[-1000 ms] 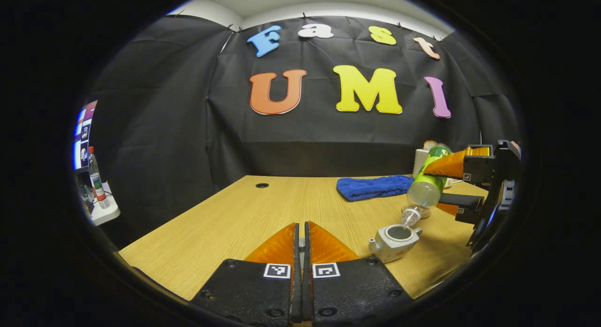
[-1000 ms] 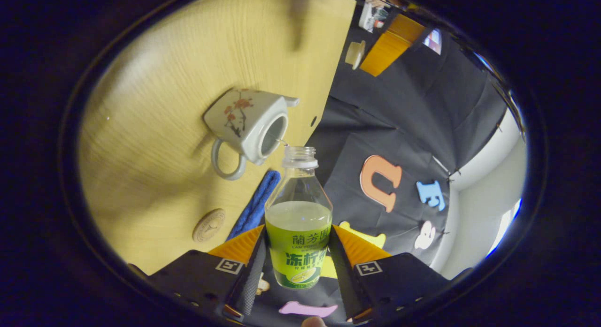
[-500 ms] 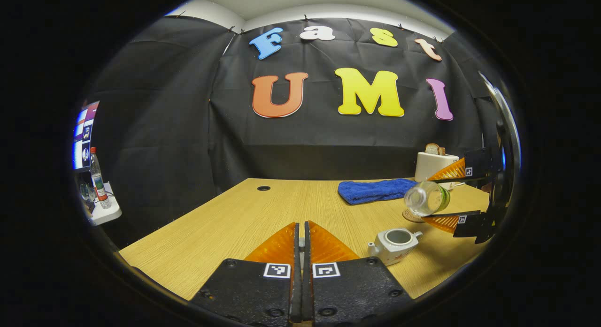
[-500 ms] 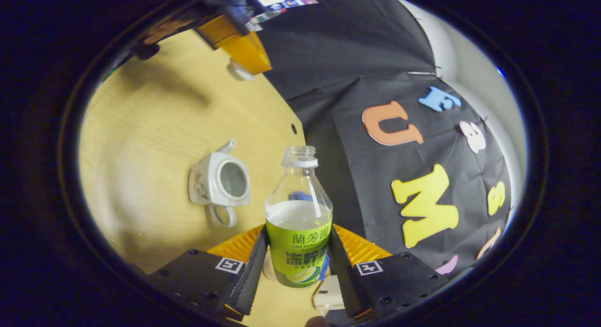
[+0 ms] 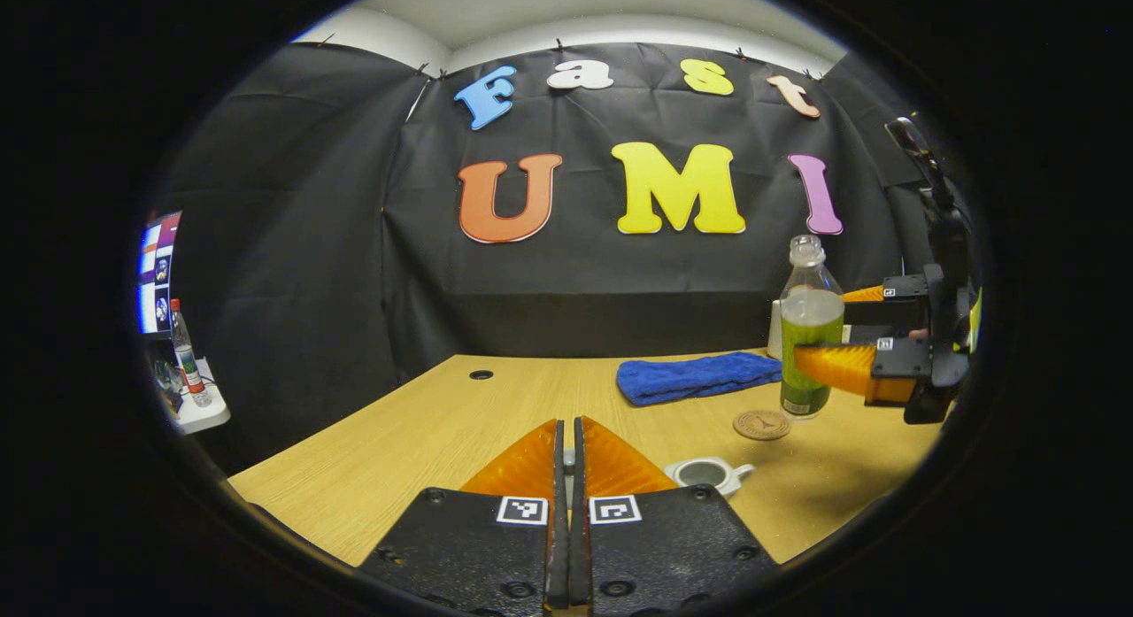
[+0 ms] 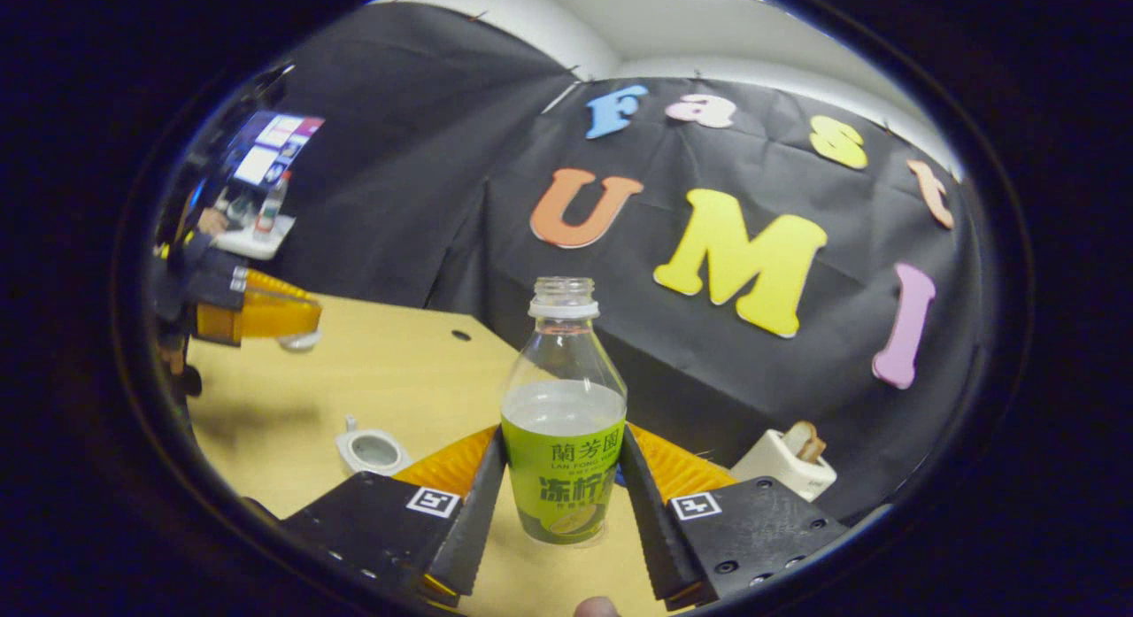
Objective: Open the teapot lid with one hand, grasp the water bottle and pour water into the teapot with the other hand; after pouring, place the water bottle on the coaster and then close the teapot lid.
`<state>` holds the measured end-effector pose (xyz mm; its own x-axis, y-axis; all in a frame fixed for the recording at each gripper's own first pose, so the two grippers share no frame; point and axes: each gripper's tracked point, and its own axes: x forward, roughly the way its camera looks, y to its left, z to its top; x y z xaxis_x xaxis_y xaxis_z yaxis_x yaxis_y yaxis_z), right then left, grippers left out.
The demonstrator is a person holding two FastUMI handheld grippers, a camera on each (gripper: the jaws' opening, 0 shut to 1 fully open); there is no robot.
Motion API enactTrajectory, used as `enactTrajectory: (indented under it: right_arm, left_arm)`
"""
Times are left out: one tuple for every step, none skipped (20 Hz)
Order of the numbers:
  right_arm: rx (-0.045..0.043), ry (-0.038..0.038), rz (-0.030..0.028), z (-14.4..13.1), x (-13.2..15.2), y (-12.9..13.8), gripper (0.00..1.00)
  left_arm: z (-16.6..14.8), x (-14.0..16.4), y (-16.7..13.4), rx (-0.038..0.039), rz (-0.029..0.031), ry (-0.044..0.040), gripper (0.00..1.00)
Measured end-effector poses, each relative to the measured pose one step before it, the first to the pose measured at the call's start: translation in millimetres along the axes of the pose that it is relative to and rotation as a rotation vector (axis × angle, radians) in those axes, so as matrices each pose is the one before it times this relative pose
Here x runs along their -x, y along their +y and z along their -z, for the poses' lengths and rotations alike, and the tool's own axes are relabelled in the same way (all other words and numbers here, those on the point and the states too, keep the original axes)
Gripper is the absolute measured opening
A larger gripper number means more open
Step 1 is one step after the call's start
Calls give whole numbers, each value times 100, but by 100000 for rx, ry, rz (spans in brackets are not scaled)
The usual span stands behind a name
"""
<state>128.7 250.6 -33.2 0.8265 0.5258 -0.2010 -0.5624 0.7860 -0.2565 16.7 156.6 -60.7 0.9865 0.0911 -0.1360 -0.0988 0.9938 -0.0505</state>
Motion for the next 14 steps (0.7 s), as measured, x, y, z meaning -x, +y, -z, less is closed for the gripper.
enactTrajectory:
  right_arm:
    - [-6166,-1768,133,-303,-116,-1076,73]
    - [-6279,-1324,-450,-149,-264,-741,73]
    - [-5246,-528,293,132,-317,-832,73]
    - [-4108,-106,89,229,-323,-783,71]
    - [-2794,422,357,287,-468,-544,72]
    - [-1680,408,522,372,-483,-551,72]
    - [-1754,681,305,341,-487,-386,71]
    - [-1464,567,253,433,-459,-312,71]
    - [-904,842,488,481,-616,-251,71]
    - [-807,800,729,590,-654,-427,72]
    - [-870,1389,263,578,-621,-220,71]
    - [-327,1348,615,563,-780,-119,72]
    - [417,1482,467,519,-577,-162,71]
    - [389,1689,855,593,-416,-140,71]
  left_arm:
    - [-556,112,-856,-330,1061,-1197,3]
    - [-464,116,-687,-770,660,-1213,3]
    - [-378,119,-591,-1019,449,-825,3]
    - [-393,180,-496,-745,440,-680,3]
    - [-256,125,-509,-28,448,-592,3]
    - [-365,147,-453,122,729,-542,3]
    - [-239,74,-419,76,545,-368,3]
    - [-133,136,-292,-137,438,-69,3]
    - [-149,16,-189,-118,-6,-340,3]
    - [1,-24,-120,-307,132,27,3]
    - [-48,20,-14,-315,-35,47,3]
    - [-41,165,6,-218,-72,32,3]
    - [-9,17,35,-105,-121,-36,3]
    - [12,-27,75,-56,-102,-53,3]
